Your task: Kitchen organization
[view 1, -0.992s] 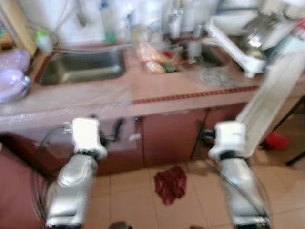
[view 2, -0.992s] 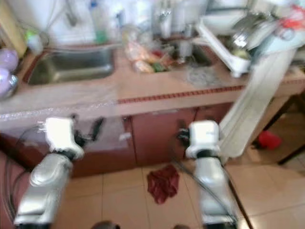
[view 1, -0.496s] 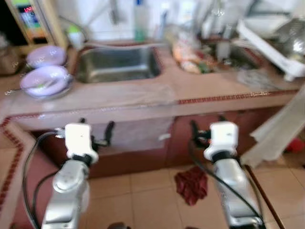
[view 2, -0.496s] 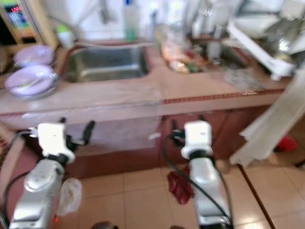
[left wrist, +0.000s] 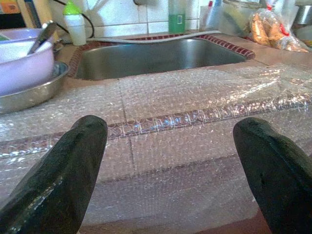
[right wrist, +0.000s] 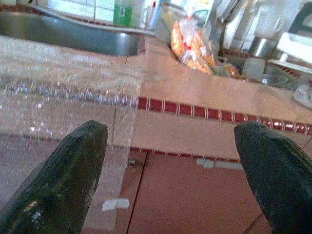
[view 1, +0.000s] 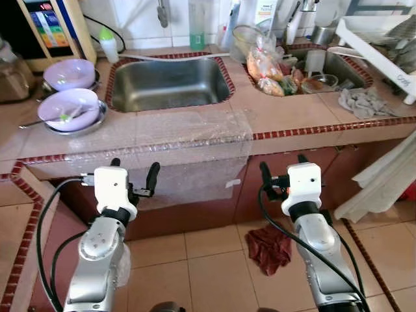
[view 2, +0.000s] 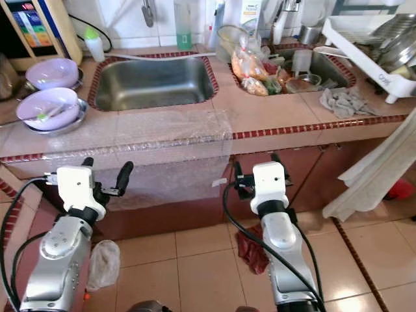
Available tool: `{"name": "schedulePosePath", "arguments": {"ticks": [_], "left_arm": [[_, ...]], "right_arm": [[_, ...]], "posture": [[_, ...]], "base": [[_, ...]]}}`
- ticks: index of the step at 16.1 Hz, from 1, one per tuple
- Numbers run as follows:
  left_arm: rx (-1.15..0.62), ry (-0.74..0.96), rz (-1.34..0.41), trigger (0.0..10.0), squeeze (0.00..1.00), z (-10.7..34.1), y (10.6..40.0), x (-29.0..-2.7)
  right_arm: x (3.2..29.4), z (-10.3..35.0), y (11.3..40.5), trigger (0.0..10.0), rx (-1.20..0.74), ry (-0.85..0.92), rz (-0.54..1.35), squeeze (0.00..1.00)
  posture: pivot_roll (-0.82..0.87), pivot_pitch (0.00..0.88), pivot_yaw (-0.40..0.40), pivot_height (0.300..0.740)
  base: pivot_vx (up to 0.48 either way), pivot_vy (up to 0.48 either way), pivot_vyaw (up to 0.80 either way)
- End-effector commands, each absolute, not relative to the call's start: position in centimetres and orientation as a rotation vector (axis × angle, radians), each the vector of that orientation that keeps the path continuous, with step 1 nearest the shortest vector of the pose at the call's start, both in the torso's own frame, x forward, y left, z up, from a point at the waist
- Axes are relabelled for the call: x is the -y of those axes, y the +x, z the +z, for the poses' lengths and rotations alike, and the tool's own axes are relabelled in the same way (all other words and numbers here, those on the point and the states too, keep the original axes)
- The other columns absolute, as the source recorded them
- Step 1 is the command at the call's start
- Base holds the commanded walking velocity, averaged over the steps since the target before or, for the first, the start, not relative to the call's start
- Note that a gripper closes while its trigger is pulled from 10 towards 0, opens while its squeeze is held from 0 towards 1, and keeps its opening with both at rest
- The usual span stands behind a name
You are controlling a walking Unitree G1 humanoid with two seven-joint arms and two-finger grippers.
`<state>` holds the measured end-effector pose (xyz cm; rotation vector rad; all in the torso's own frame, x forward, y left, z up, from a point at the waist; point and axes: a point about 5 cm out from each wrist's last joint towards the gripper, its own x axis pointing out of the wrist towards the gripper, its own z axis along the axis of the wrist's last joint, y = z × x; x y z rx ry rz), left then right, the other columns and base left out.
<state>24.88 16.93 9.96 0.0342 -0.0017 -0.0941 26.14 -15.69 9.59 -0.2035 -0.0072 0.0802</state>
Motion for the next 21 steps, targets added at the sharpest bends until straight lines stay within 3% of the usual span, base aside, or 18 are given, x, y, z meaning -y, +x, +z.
{"name": "schedulePosePath", "arguments": {"ticks": [1,3,8,12,21], "left_arm": [[0.015,0.043,-0.083,10.0,0.0,10.3,24.9,-17.2],[0.018,0.045,-0.077,10.0,0.0,10.3,24.9,-17.2],[0.0,0.088,-0.077,10.0,0.0,10.1,25.1,-17.6],[-0.004,0.078,-0.019,10.0,0.0,9.9,24.8,-18.4],[0.029,0.074,-0.02,10.0,0.0,10.3,25.5,-17.8]], "right_arm": [[15.4,9.7,26.3,10.0,0.002,-0.213,0.09,0.0],[15.3,9.8,26.3,10.0,0.008,-0.196,0.093,0.0],[16.4,10.7,26.7,10.0,0.017,-0.165,0.188,0.0],[15.6,11.1,26.2,10.0,0.052,-0.072,0.106,0.0],[15.4,11.3,26.0,10.0,0.097,-0.137,0.038,0.0]], "posture": [[0.0,0.0,0.032,0.74],[0.0,0.0,0.0,0.74],[0.0,0.0,0.065,0.74],[0.01,0.0,0.051,0.74],[-0.01,0.0,0.067,0.74]], "base": [[0.0,0.0,0.0],[0.0,0.0,0.0],[0.0,0.0,0.0],[0.0,0.0,0.0],[0.0,0.0,0.0]]}}
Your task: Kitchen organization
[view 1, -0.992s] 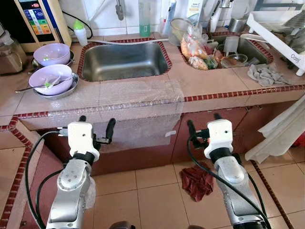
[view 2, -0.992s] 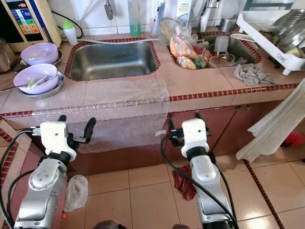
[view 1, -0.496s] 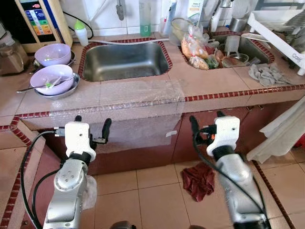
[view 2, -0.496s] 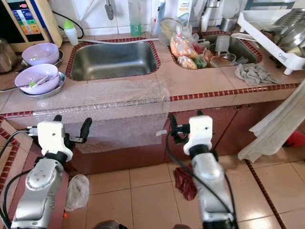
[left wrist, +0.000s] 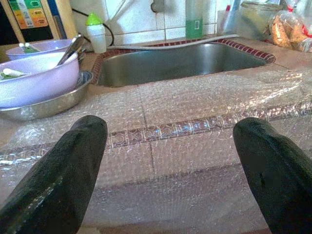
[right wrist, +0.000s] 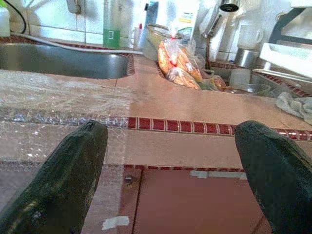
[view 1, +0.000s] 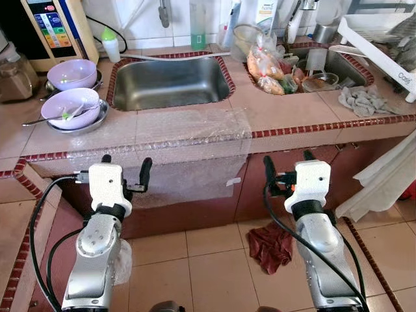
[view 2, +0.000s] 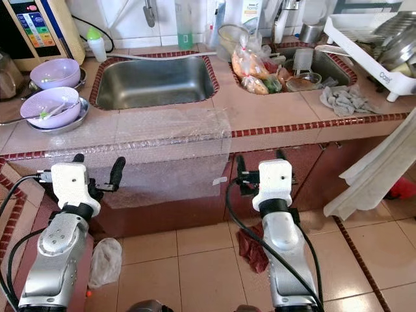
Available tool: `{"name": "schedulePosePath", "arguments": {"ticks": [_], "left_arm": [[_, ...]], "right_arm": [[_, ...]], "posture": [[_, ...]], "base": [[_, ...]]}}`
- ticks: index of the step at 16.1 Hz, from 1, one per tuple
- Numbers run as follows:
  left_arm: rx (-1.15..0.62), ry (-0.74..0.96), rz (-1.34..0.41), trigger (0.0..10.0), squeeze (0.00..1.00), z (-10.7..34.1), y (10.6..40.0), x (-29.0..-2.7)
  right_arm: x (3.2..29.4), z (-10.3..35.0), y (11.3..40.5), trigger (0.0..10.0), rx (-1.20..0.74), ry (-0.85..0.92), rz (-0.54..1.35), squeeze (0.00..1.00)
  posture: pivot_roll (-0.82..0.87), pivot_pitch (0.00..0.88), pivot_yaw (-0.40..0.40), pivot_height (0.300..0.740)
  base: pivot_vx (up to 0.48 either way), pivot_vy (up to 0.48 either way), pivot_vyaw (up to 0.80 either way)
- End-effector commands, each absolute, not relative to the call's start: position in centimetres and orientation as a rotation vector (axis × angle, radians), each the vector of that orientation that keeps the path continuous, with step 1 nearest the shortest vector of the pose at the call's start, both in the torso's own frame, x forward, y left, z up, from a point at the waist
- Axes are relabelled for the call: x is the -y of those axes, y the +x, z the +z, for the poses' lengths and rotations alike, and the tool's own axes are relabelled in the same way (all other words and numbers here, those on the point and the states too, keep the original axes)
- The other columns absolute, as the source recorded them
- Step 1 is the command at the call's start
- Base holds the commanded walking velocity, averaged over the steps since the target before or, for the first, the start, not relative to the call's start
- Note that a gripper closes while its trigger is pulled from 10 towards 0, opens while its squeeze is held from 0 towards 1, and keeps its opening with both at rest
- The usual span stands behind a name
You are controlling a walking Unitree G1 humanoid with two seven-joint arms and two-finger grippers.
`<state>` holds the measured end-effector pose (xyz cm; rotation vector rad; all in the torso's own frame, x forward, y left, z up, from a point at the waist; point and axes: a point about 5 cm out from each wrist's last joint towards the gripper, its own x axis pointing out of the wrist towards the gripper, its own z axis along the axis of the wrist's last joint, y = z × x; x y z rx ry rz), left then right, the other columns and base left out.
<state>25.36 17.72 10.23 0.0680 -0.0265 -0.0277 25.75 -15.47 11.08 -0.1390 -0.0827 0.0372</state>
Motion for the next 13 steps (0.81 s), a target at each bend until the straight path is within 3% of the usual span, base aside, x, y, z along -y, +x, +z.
{"name": "schedulePosePath", "arguments": {"ticks": [1,10,13], "left_arm": [[0.044,0.091,-0.005,10.0,0.0,10.5,25.6,-17.9],[0.032,0.09,0.014,10.0,0.0,10.1,25.4,-17.7],[0.055,0.093,0.039,10.0,0.0,10.6,25.6,-17.9]], "right_arm": [[15.2,11.3,26.0,10.0,0.096,-0.111,0.053,0.0],[14.8,11.7,26.3,10.0,0.099,-0.155,0.098,0.0],[14.3,12.0,26.8,10.0,0.104,-0.158,0.121,0.0]], "posture": [[-0.02,0.0,0.068,0.74],[0.0,0.0,0.039,0.74],[0.02,0.0,0.017,0.74]], "base": [[0.0,0.0,0.0],[0.0,0.0,0.0],[0.0,0.0,0.8]]}}
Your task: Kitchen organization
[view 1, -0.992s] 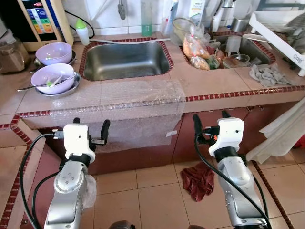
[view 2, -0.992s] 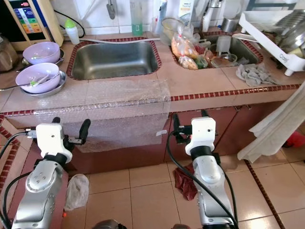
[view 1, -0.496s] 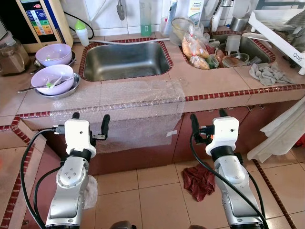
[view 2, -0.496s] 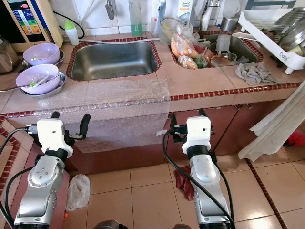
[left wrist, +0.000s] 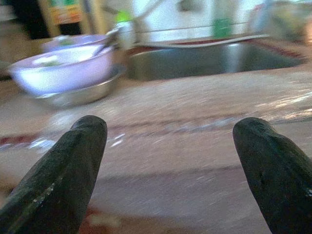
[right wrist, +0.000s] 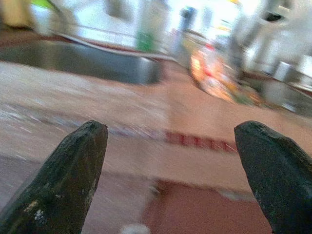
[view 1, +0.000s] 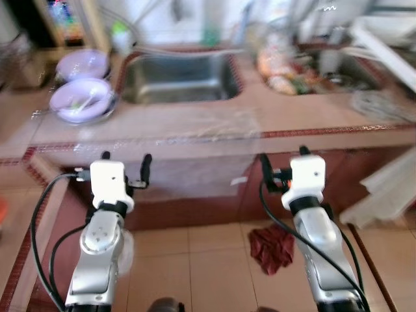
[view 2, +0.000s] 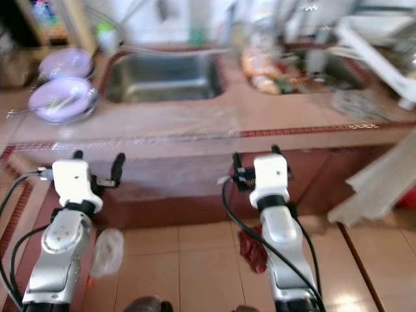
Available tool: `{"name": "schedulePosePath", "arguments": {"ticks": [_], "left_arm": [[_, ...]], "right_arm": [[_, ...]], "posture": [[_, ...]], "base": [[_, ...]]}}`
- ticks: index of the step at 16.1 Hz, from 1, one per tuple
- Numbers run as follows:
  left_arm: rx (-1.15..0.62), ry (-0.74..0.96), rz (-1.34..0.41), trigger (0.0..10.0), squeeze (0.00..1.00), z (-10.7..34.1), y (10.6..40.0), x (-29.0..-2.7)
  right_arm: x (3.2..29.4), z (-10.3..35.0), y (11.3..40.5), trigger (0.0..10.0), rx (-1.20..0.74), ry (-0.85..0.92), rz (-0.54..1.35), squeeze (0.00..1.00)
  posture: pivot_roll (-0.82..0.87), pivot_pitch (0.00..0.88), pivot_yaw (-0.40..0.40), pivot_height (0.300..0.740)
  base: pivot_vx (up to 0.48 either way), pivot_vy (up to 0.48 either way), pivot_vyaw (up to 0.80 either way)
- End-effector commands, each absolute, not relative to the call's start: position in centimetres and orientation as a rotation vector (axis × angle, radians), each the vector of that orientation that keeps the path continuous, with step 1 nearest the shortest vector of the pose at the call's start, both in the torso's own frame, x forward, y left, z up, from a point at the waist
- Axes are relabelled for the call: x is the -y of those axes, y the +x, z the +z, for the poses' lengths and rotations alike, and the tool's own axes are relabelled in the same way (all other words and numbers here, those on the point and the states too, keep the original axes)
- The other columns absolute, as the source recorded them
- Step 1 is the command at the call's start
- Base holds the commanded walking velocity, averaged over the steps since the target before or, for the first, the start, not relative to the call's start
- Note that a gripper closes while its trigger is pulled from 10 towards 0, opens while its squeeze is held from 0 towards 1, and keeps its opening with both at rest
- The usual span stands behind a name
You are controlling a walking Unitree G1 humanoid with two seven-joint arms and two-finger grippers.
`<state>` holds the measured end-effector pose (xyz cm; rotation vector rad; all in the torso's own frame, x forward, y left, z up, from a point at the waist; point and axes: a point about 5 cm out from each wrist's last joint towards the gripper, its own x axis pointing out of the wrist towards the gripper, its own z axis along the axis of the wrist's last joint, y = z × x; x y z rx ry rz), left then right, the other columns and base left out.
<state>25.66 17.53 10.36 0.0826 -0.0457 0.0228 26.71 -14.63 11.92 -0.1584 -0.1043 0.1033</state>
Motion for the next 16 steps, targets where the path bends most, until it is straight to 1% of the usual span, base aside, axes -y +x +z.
{"name": "schedulePosePath", "arguments": {"ticks": [1,3,4,5,7,10,13,15,16], "left_arm": [[0.061,0.1,0.043,10.0,0.0,10.7,25.5,-17.9],[0.057,0.103,0.011,10.0,0.0,10.6,25.1,-17.5],[0.071,0.115,0.0,10.0,0.0,10.8,24.9,-17.3],[0.079,0.108,-0.003,10.0,0.0,11.1,24.8,-17.2],[0.084,0.09,-0.003,10.0,0.0,11.4,24.8,-17.3],[0.113,0.077,-0.025,10.0,0.0,12.1,25.2,-16.9],[0.136,0.076,-0.01,10.0,0.0,12.9,25.6,-17.0],[0.143,0.072,-0.022,10.0,0.0,13.2,25.7,-16.9],[0.143,0.073,-0.022,10.0,0.0,13.2,25.7,-16.9]], "right_arm": [[14.1,12.1,26.9,10.0,0.11,-0.155,0.131,0.0],[14.1,12.0,26.8,10.0,0.11,-0.124,0.131,0.0],[14.6,12.1,26.9,10.0,0.115,-0.086,0.098,0.0],[15.3,12.3,27.0,10.0,0.112,-0.041,0.048,0.0],[15.5,11.8,26.9,10.0,0.084,-0.023,0.034,0.0],[15.3,11.9,26.5,10.0,0.091,-0.031,0.077,0.0],[15.3,12.7,26.8,10.0,0.129,-0.079,0.067,0.0],[14.9,13.5,26.8,10.0,0.174,-0.026,0.123,0.0],[14.9,13.5,26.8,10.0,0.168,-0.048,0.134,0.0]], "posture": [[0.02,0.0,0.013,0.74],[0.03,0.0,0.002,0.74],[0.03,0.0,-0.001,0.74],[0.03,0.0,-0.001,0.74],[0.02,0.0,0.009,0.74],[0.02,0.0,0.016,0.74],[0.01,0.0,0.019,0.74],[0.0,0.0,0.02,0.74],[0.0,0.0,0.018,0.74]], "base": [[0.0,0.0,0.8],[0.0,0.0,0.8],[0.0,0.0,0.74],[0.0,0.0,0.0],[0.0,0.0,0.0],[0.0,0.0,0.0],[0.0,0.0,0.0],[0.0,0.0,0.0],[0.0,0.0,0.0]]}}
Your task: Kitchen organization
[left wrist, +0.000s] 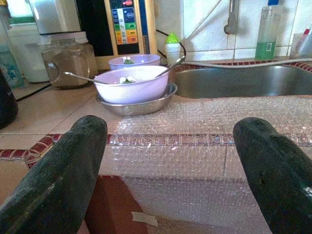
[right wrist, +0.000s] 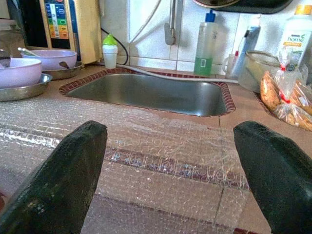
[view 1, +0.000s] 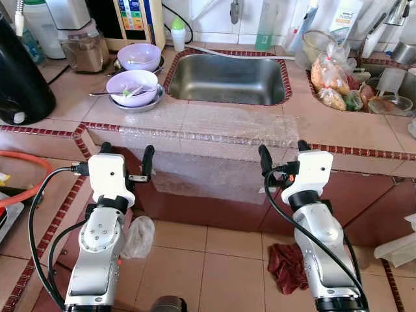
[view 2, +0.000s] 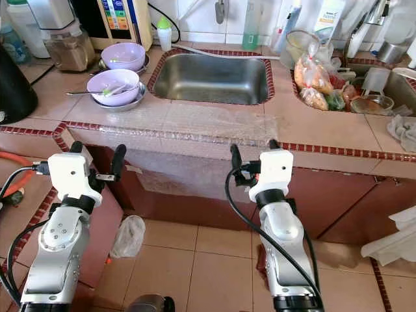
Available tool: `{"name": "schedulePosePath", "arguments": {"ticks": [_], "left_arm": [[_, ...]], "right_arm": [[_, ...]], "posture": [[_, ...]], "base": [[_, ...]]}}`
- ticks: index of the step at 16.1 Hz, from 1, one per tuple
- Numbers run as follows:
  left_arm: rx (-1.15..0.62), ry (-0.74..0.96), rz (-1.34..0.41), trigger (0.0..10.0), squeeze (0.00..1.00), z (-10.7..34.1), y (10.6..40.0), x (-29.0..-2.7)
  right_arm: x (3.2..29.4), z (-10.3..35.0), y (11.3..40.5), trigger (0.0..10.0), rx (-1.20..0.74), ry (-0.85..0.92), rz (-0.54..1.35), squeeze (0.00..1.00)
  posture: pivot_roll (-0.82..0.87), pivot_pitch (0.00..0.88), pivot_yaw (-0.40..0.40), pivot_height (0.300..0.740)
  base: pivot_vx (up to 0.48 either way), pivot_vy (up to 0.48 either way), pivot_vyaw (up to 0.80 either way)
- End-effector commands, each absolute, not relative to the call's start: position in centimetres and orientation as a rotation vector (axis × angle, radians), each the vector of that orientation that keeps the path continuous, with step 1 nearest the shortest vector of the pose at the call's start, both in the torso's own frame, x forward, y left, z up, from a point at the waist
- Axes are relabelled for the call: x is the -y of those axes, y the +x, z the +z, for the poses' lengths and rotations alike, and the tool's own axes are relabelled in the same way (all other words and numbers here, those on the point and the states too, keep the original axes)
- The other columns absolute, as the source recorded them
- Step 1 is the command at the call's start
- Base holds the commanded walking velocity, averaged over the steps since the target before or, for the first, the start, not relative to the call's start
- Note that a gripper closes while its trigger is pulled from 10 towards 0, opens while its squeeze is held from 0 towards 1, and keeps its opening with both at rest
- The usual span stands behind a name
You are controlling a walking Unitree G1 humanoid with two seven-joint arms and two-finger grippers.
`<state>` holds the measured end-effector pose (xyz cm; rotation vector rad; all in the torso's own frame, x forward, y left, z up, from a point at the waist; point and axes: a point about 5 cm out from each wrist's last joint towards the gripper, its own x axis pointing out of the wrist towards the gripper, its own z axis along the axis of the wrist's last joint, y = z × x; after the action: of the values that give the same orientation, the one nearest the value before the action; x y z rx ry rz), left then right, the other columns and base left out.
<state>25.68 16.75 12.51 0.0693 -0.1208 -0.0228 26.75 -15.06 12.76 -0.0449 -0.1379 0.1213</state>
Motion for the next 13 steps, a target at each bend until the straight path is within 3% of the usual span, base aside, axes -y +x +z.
{"name": "schedulePosePath", "arguments": {"ticks": [1,9,11,13], "left_arm": [[0.141,0.072,-0.021,10.0,0.0,13.15,25.74,-16.89],[0.124,0.072,-0.011,10.0,0.0,12.89,25.6,-17.02],[0.123,0.073,-0.016,10.0,0.0,12.91,25.66,-16.99],[0.125,0.073,-0.018,10.0,0.0,12.94,25.74,-16.9]], "right_arm": [[14.82,13.39,26.8,10.0,0.16,-0.053,0.142,0.0],[14.61,13.26,26.7,10.0,0.152,-0.058,0.169,0.0],[14.66,13.08,26.97,10.0,0.147,-0.142,0.131,0.0],[14.6,12.87,26.95,10.0,0.127,-0.057,0.138,0.0]], "posture": [[0.0,0.0,0.018,0.74],[0.01,0.0,0.017,0.74],[0.0,0.0,0.019,0.74],[0.0,0.0,0.021,0.74]], "base": [[0.0,0.0,0.0],[0.0,0.0,0.0],[0.244,0.0,0.0],[0.249,0.0,0.0]]}}
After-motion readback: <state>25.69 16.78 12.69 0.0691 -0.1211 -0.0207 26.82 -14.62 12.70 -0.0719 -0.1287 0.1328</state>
